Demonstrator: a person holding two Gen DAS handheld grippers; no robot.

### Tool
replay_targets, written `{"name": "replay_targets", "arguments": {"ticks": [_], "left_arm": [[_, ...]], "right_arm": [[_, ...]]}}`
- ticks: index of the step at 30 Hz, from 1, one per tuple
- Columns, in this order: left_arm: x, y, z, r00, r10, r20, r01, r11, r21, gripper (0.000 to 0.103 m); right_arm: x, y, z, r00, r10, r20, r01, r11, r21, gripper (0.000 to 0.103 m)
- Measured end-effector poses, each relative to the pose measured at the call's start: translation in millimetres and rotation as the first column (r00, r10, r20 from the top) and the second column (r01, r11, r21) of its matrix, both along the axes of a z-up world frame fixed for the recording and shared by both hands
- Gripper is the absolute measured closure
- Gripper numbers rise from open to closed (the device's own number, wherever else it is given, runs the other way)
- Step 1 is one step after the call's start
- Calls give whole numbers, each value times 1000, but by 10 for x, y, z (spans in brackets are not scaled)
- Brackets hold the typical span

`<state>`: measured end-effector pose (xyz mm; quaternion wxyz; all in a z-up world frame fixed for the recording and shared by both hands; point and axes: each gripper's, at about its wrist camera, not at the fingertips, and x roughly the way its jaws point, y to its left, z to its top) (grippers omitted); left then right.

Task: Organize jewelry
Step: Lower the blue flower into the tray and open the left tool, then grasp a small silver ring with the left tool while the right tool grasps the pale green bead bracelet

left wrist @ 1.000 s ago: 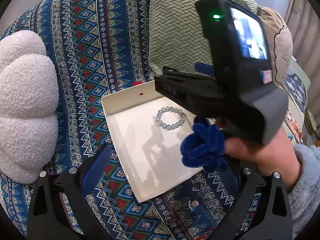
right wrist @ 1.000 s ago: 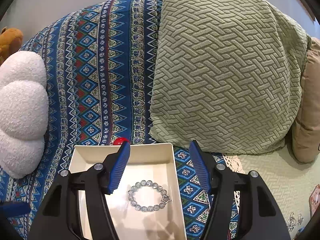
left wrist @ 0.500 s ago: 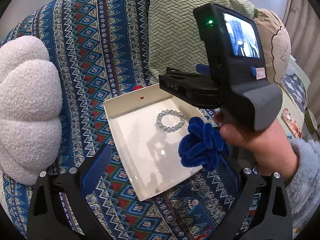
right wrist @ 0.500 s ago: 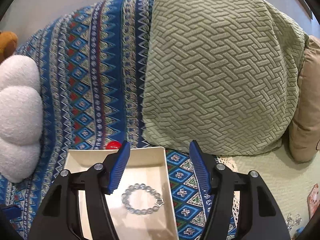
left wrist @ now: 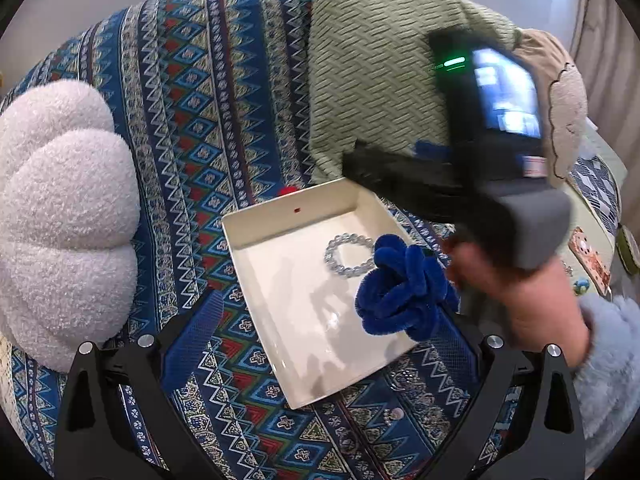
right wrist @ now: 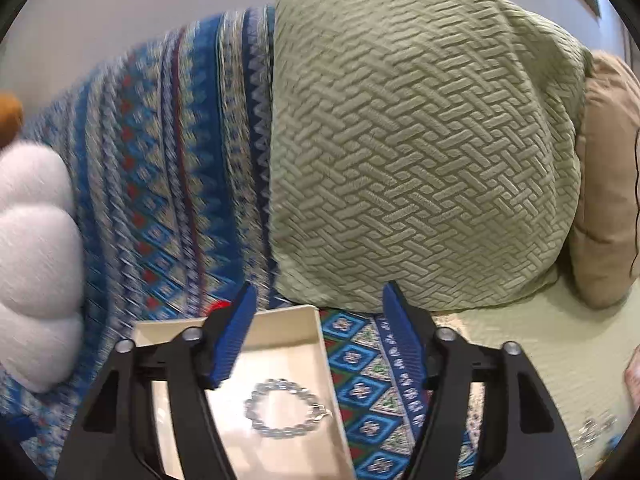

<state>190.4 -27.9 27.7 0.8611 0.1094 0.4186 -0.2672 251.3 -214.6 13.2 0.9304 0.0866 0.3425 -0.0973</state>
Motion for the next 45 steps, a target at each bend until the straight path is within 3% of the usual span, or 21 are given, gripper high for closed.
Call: {"name": "replay_targets", "arguments": {"ticks": [5,9,14,24,30,33,38,45], "left_arm": [[23,16,-13,1000,13,-4,-13,999,-33,7],[-1,52,-11,1000,1,-22,-3,998,-62,7],[-2,134,58,1000,10,-24,-13,993,-119,7],[28,238,-106,995,99,-5,-99,993,-65,7],[-185,396,-211,991,132,-23,-134,987,-87,7],[-377,530,-302,994,105,-7,-105,992,-76,7],[-740,776,-694,999,37,-23,-37,999,-8,7],[-978,887,-1121,999,-39,-29,42,996,75,10]], "right_arm": [[-71,130,45,999,44,24,-44,999,-19,32],[14,98,38,1000,3,21,-3,1000,-22,32],[116,128,-100,1000,-6,-22,4,995,-96,32],[-143,-32,-36,998,45,-32,-45,999,-7,32],[-649,-137,126,986,150,-66,-147,988,50,32],[-1061,-193,171,961,263,-88,-253,961,109,32],[-1674,-200,55,909,391,-142,-370,916,155,32],[-2230,-279,-376,847,428,-316,-410,904,125,35]]}}
